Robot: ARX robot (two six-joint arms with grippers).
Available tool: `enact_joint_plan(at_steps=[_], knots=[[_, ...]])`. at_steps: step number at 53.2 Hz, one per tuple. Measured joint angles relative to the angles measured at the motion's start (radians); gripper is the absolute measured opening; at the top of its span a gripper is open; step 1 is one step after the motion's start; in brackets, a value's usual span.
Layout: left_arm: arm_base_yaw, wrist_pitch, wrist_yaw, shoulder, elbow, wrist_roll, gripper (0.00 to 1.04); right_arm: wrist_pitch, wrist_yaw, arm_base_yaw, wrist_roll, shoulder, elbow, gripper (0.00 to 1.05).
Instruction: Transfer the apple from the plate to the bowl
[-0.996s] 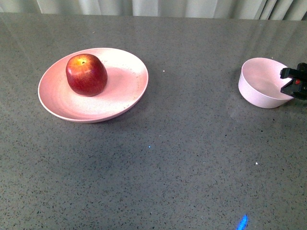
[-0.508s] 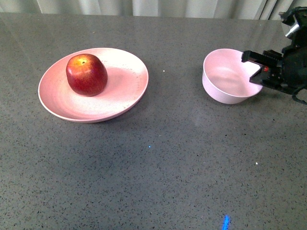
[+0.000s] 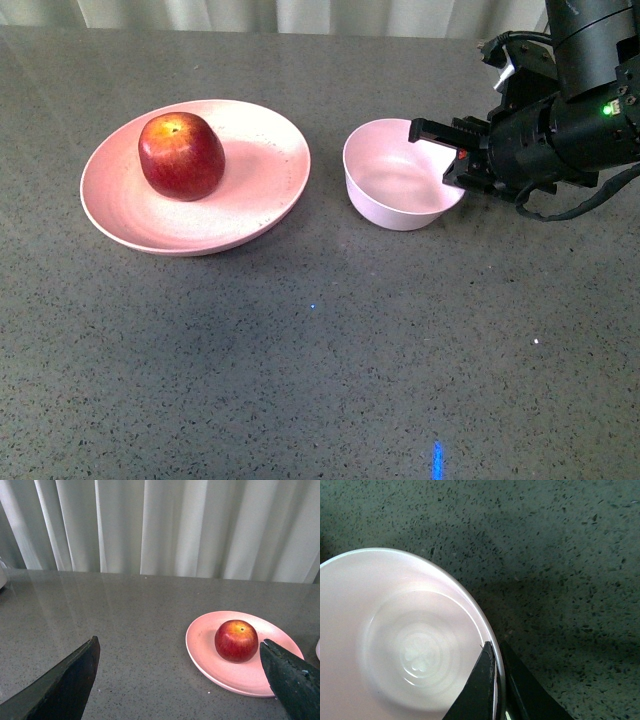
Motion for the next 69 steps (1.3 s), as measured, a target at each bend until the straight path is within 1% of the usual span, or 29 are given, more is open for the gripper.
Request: enact_joint_plan(at_steps=[7, 11, 12, 13, 21, 23, 24, 27, 28, 36, 37, 38, 40, 42, 44, 51, 55, 57, 59, 61, 62, 64, 69], knots=[[0.000, 0.000, 0.000, 0.000, 0.000, 0.000, 0.96, 0.000, 0.003, 0.005, 0.003, 0.007, 0.000, 0.02], [0.000, 0.000, 0.000, 0.000, 0.000, 0.000, 0.96, 0.000, 0.004, 0.005, 0.004, 0.008, 0.000, 0.15], [0.000, 0.000, 0.000, 0.000, 0.000, 0.000, 0.96, 0.001, 0.004, 0.005, 0.004, 0.008, 0.000, 0.23], [0.000, 0.000, 0.000, 0.000, 0.000, 0.000, 0.96, 0.002, 0.003, 0.005, 0.004, 0.008, 0.000, 0.27], [0.000, 0.000, 0.000, 0.000, 0.000, 0.000, 0.96, 0.015, -0.001, 0.003, 0.004, 0.008, -0.001, 0.43], [0.000, 0.000, 0.000, 0.000, 0.000, 0.000, 0.96, 0.024, -0.002, 0.002, 0.005, 0.005, -0.003, 0.49], [0.000, 0.000, 0.000, 0.000, 0.000, 0.000, 0.96, 0.032, -0.005, 0.000, 0.008, 0.001, -0.007, 0.53], [0.000, 0.000, 0.000, 0.000, 0.000, 0.000, 0.96, 0.045, -0.006, -0.003, 0.008, -0.008, -0.014, 0.59], [0.000, 0.000, 0.000, 0.000, 0.000, 0.000, 0.96, 0.055, -0.009, -0.005, 0.008, -0.017, -0.021, 0.63], [0.000, 0.000, 0.000, 0.000, 0.000, 0.000, 0.96, 0.116, -0.021, -0.021, 0.000, -0.083, -0.069, 0.80], [0.000, 0.000, 0.000, 0.000, 0.000, 0.000, 0.96, 0.130, -0.027, -0.027, -0.003, -0.102, -0.082, 0.84], [0.000, 0.000, 0.000, 0.000, 0.000, 0.000, 0.96, 0.137, -0.028, -0.029, -0.005, -0.112, -0.088, 0.85], [0.000, 0.000, 0.000, 0.000, 0.000, 0.000, 0.96, 0.171, -0.041, -0.042, -0.019, -0.166, -0.121, 0.94], [0.000, 0.000, 0.000, 0.000, 0.000, 0.000, 0.96, 0.204, -0.055, -0.055, -0.029, -0.213, -0.154, 0.97], [0.000, 0.000, 0.000, 0.000, 0.000, 0.000, 0.96, 0.238, -0.065, -0.072, -0.055, -0.277, -0.199, 0.95], [0.000, 0.000, 0.000, 0.000, 0.000, 0.000, 0.96, 0.330, -0.111, -0.151, -0.135, -0.494, -0.364, 0.96], [0.000, 0.000, 0.000, 0.000, 0.000, 0.000, 0.96, 0.543, 0.033, -0.183, -0.227, -0.556, -0.473, 0.85], [0.000, 0.000, 0.000, 0.000, 0.000, 0.000, 0.96, 0.628, 0.059, -0.204, -0.256, -0.584, -0.525, 0.80], [0.000, 0.000, 0.000, 0.000, 0.000, 0.000, 0.96, 0.689, 0.051, -0.232, -0.283, -0.615, -0.573, 0.75], [0.000, 0.000, 0.000, 0.000, 0.000, 0.000, 0.96, 0.738, 0.056, -0.256, -0.309, -0.653, -0.626, 0.68], [0.000, 0.000, 0.000, 0.000, 0.000, 0.000, 0.96, 0.752, 0.060, -0.268, -0.320, -0.680, -0.655, 0.63], [0.000, 0.000, 0.000, 0.000, 0.000, 0.000, 0.96, 0.761, 0.058, -0.274, -0.336, -0.720, -0.699, 0.54], [0.000, 0.000, 0.000, 0.000, 0.000, 0.000, 0.96, 0.761, 0.051, -0.273, -0.346, -0.761, -0.752, 0.41]])
